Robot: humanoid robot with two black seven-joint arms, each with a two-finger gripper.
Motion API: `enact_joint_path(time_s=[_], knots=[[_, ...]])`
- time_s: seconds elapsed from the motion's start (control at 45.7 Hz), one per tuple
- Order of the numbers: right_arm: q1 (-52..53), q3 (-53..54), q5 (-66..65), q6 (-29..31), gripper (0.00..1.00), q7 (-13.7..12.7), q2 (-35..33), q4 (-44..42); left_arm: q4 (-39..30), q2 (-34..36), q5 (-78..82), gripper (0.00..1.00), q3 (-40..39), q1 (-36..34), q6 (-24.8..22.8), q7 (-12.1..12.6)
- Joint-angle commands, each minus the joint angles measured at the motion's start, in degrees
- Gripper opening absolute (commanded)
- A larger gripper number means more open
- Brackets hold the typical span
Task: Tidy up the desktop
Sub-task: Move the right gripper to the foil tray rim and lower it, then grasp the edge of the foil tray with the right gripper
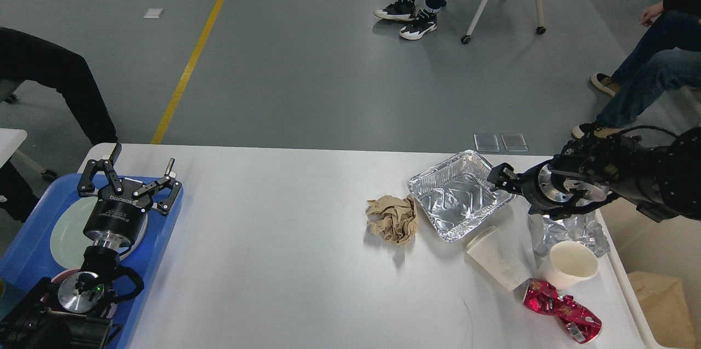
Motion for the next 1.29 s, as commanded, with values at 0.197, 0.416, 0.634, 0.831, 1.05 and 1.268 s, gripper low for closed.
enact_joint_path(time_s=[0.197, 0.416, 0.634, 0.831, 1.05, 1.268], knots=[[-6.8, 6.4, 0.0, -0.7, 0.91, -0.1, 2.3, -8.5, 0.0, 0.0, 0.0, 0.96, 0.0, -0.1, 0.0, 0.0], [-13.2, 7.7, -0.8, -0.9, 0.9, -1.6, 7.0, -18.1, 0.0, 0.0, 0.0, 0.96, 0.0, -0.1, 0.0, 0.0], [-17.6, 8.8, -1.1, -1.8, 0.88, -3.4, 8.4, -23.3, 0.0, 0.0, 0.0, 0.96, 0.0, -0.1, 0.0, 0.0], [-18.9, 8.9, -0.9, -5.9, 0.87, -3.4, 8.9, -24.0, 0.0, 0.0, 0.0, 0.96, 0.0, 0.0, 0.0, 0.0], [-19.0, 8.9, -0.9, -6.4, 0.74, -3.4, 9.4, -24.1, 0.0, 0.0, 0.0, 0.96, 0.0, 0.0, 0.0, 0.0], [-19.3, 9.0, -0.9, -7.8, 0.57, -3.5, 10.1, -24.1, 0.0, 0.0, 0.0, 0.96, 0.0, -0.1, 0.0, 0.0]])
